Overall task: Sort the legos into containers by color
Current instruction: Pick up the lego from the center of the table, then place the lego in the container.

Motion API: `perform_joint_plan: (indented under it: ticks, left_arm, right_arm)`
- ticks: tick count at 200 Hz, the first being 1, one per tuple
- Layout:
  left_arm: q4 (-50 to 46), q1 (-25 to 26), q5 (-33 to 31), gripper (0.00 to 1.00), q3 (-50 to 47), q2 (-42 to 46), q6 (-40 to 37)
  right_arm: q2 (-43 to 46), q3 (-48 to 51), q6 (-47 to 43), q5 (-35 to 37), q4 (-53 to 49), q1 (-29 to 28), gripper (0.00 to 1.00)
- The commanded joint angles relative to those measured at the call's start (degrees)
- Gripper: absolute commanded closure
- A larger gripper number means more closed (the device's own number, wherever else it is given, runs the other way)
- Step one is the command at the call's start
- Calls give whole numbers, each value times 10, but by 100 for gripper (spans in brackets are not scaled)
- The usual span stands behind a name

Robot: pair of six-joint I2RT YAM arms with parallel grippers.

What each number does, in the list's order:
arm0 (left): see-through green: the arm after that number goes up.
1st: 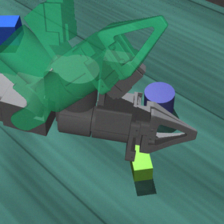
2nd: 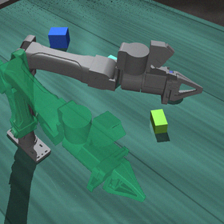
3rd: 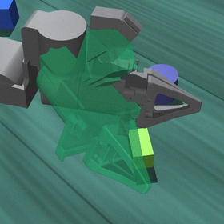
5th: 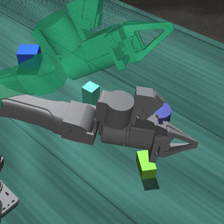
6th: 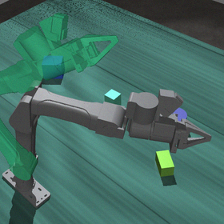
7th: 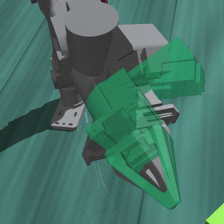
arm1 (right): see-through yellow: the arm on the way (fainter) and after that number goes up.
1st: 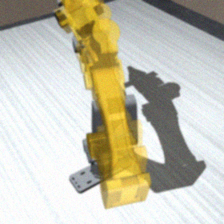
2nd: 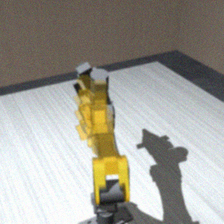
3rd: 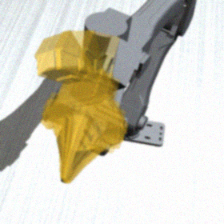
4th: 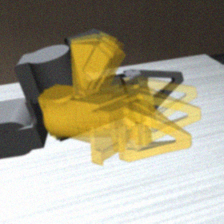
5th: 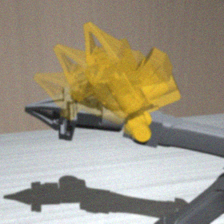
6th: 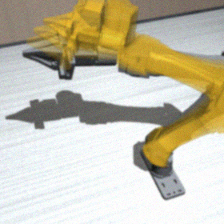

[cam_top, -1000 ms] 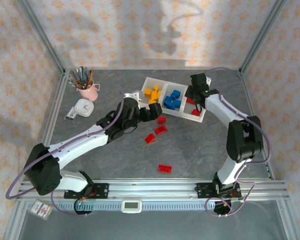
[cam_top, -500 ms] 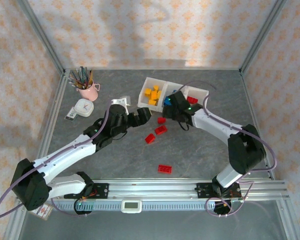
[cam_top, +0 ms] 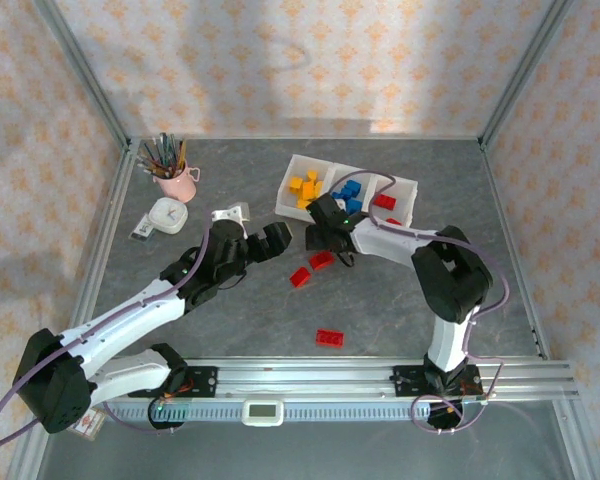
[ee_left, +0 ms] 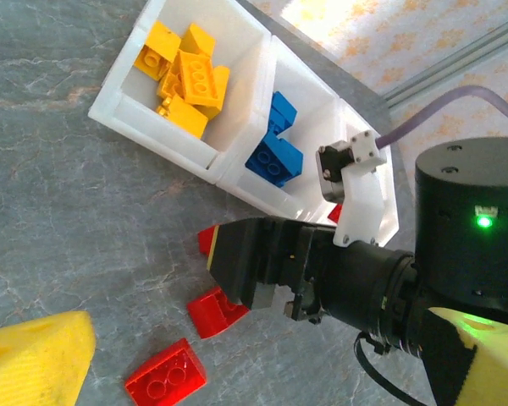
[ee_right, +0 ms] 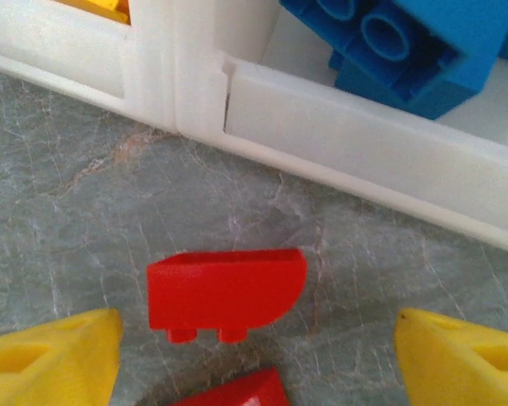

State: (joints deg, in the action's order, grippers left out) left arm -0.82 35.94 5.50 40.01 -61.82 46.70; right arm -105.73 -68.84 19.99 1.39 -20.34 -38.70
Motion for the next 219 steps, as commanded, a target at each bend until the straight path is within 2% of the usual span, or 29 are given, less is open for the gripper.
perform_joint_plan:
  ticks: [1,61,122,168,219]
  left_arm:
    - [1,-4,-7,1,0,7,4]
    - [-2,-5,-11,1,-3,10,6]
    - [-4,-5,-15,1,-2,9,2]
    - [-9,-7,-11,1,14,2,-4]
    - [3,-7,5,1,25,-11,-5]
  right_arm:
    - [-22,-30,-13,26,15,0,18]
    - [-74,-66,-37,40,15,0,31]
    - [-75,-56,-41,54,25,0,48]
    - [-34,-53,-41,55,18,1,58]
    - [64,-23,-18,31,6,27,59]
